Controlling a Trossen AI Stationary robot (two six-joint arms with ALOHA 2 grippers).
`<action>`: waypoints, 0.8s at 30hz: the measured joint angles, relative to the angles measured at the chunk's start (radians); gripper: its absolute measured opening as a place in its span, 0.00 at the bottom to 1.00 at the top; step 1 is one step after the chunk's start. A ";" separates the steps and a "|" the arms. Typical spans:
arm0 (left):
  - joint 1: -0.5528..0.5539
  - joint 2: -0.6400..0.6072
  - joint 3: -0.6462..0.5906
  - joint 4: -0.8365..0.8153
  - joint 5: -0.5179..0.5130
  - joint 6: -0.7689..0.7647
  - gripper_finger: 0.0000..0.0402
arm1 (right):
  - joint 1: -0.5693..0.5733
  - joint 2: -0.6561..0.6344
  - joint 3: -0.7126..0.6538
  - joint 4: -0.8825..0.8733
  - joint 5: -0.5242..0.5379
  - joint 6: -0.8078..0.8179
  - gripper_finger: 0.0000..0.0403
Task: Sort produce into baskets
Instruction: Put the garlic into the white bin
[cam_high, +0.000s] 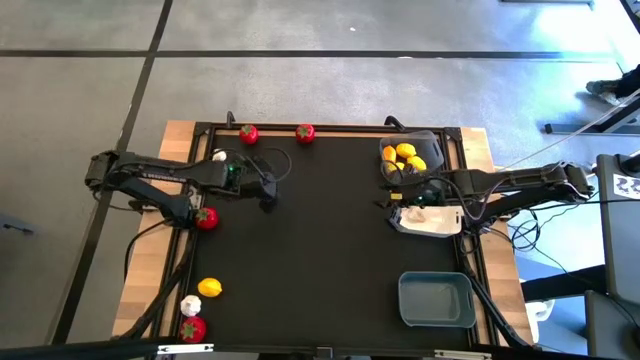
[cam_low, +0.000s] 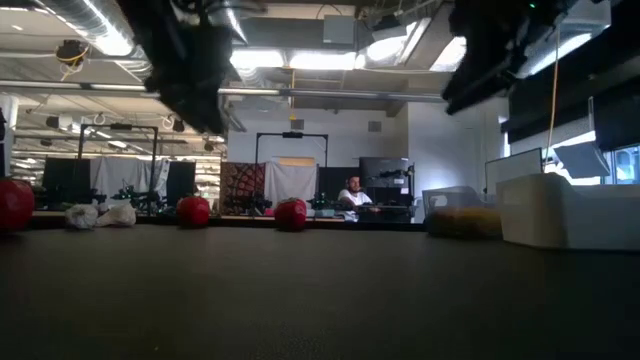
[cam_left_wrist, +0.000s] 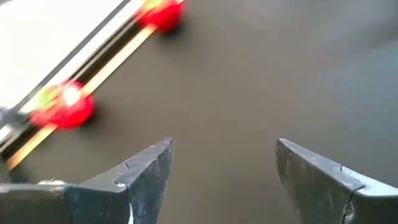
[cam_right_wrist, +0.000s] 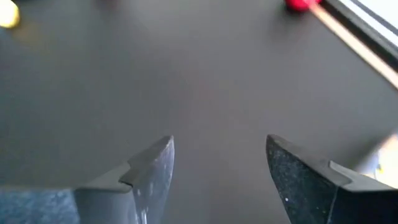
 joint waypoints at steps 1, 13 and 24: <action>0.017 0.000 0.000 -0.036 -0.007 -0.018 0.69 | 0.000 0.000 0.000 0.027 0.000 -0.015 0.63; 0.305 0.027 0.000 -0.251 -0.024 -0.047 0.69 | 0.000 0.000 0.000 0.170 0.000 -0.097 0.63; 0.543 0.138 0.000 -0.259 -0.020 0.093 0.69 | 0.000 0.001 0.000 0.189 0.000 -0.123 0.63</action>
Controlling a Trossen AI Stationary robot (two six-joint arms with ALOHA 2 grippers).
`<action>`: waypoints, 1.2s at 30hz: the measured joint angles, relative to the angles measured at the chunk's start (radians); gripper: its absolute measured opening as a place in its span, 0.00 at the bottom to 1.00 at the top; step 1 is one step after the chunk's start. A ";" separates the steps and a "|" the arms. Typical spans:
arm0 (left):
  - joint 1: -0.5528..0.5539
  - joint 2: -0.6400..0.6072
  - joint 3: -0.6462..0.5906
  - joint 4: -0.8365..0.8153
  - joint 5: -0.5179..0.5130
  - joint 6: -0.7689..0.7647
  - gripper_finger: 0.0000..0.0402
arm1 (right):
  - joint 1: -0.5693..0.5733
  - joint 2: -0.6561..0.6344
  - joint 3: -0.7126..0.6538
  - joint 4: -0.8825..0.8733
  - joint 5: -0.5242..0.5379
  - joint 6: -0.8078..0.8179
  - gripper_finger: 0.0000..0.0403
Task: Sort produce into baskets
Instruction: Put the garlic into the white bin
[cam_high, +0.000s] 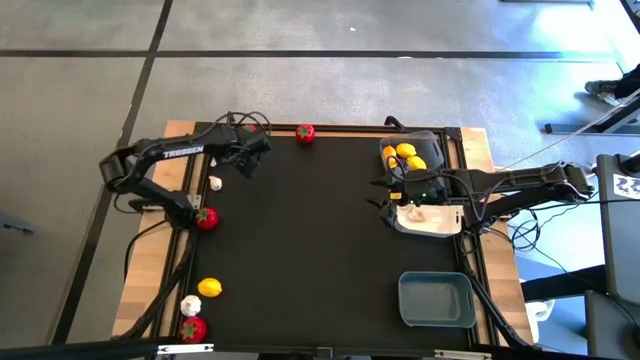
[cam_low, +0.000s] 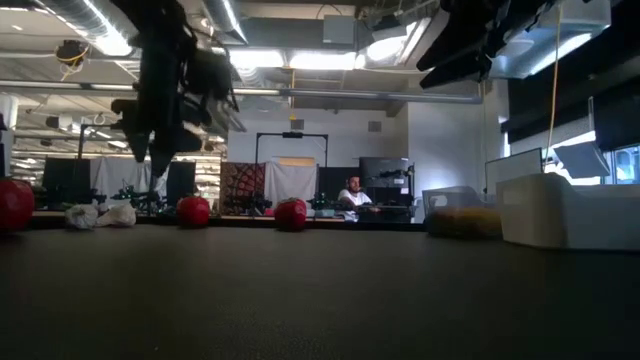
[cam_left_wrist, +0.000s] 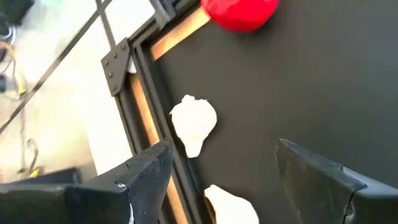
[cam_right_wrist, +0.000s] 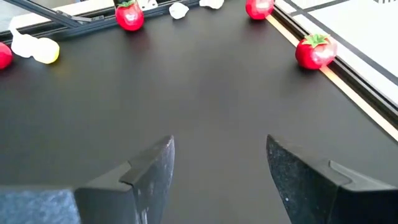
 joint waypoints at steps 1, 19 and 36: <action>0.016 0.017 0.000 0.000 0.000 0.013 0.69 | 0.000 0.000 0.000 0.001 0.000 0.000 0.63; 0.206 0.324 0.001 0.054 -0.041 0.125 0.69 | 0.000 0.000 -0.009 0.016 0.000 0.000 0.63; 0.276 0.441 0.003 0.093 -0.077 0.252 0.62 | -0.001 0.000 -0.057 0.025 0.000 0.001 0.63</action>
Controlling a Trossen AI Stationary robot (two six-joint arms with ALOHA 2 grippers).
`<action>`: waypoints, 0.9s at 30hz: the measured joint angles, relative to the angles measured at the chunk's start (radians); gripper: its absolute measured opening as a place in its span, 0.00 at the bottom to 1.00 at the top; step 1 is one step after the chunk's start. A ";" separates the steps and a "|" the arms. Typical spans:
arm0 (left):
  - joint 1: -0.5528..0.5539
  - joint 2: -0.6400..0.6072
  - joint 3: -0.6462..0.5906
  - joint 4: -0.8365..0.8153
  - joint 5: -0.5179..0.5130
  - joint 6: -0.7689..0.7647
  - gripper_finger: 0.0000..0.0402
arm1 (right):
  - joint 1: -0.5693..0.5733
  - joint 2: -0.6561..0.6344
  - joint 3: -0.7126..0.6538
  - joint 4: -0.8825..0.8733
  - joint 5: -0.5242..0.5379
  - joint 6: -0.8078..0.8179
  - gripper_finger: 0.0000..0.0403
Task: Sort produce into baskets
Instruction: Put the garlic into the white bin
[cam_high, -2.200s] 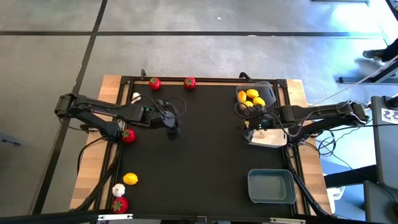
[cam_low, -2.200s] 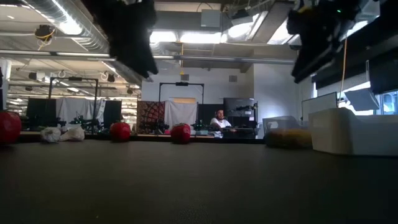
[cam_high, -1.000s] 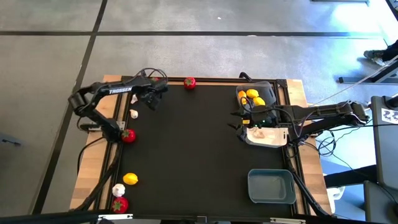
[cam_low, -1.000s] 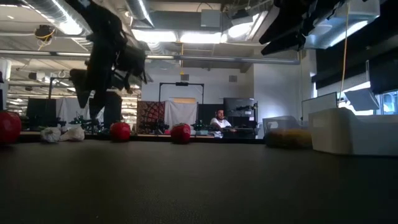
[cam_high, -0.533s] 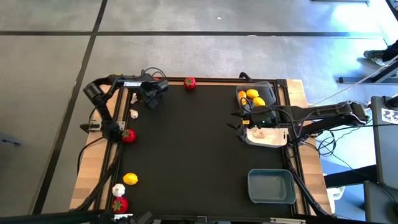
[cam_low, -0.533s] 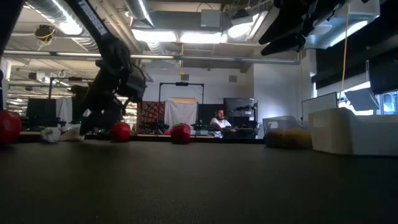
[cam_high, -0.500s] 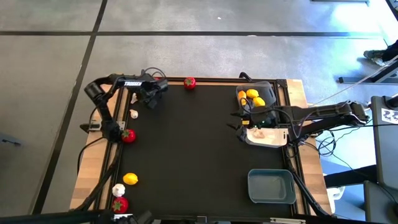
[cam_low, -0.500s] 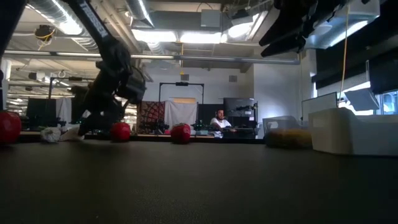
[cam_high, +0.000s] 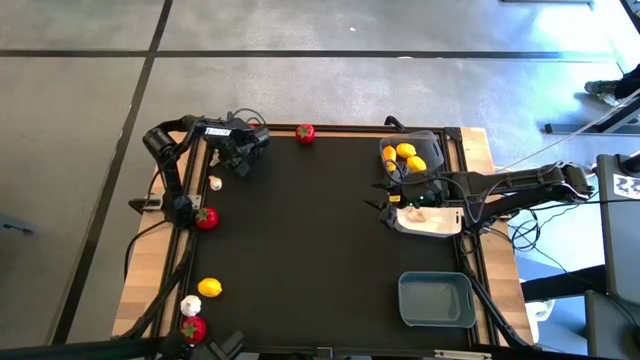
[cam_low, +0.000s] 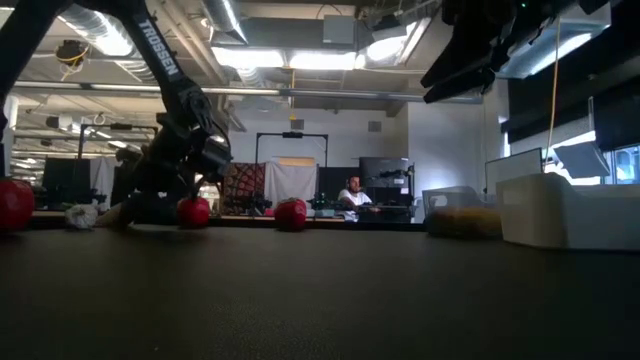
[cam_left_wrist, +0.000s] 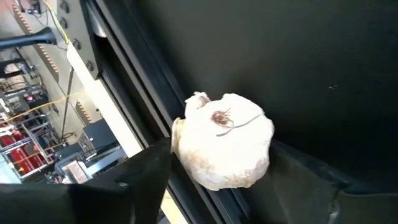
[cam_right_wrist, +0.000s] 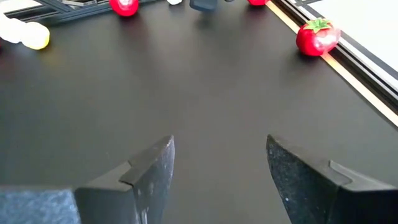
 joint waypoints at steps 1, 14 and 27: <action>0.000 0.000 0.000 0.002 0.003 0.003 0.59 | 0.000 0.000 0.000 0.000 0.000 0.000 0.63; -0.011 0.002 -0.003 0.022 -0.002 0.046 0.37 | 0.000 0.000 0.000 -0.001 0.000 0.000 0.63; -0.147 -0.187 -0.004 0.013 -0.022 0.050 0.38 | 0.000 0.000 0.000 -0.003 0.000 -0.001 0.63</action>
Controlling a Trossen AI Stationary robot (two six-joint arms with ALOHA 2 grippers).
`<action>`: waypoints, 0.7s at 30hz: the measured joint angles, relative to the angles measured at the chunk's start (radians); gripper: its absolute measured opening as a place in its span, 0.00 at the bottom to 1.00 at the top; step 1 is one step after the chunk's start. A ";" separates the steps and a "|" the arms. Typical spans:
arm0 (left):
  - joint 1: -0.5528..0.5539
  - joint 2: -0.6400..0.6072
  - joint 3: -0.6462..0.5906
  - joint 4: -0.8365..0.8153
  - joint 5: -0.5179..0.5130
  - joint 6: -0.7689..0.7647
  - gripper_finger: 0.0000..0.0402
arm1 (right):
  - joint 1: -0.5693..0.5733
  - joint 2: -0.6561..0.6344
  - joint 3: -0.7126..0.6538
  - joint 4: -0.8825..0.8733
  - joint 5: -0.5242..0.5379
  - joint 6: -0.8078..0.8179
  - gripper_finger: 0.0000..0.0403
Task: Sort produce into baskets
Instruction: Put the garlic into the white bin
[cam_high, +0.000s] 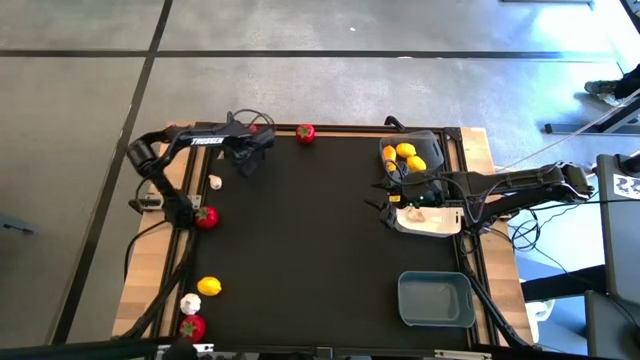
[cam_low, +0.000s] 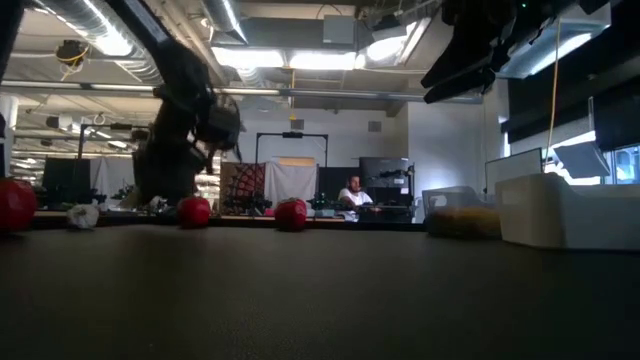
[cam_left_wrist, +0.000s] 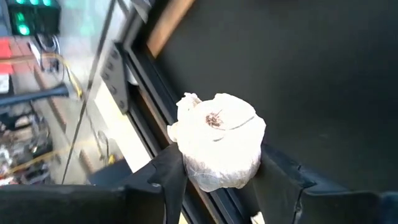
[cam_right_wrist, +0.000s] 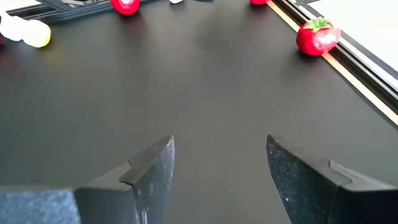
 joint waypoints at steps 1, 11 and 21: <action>-0.016 -0.027 0.000 -0.001 0.000 -0.001 0.39 | 0.000 0.000 0.000 0.000 0.000 0.000 0.63; -0.191 -0.317 0.000 0.002 0.085 0.002 0.40 | 0.000 0.000 0.000 -0.006 0.000 0.000 0.63; -0.368 -0.492 0.000 0.009 0.111 -0.054 0.40 | 0.000 0.000 0.000 -0.006 0.000 -0.005 0.63</action>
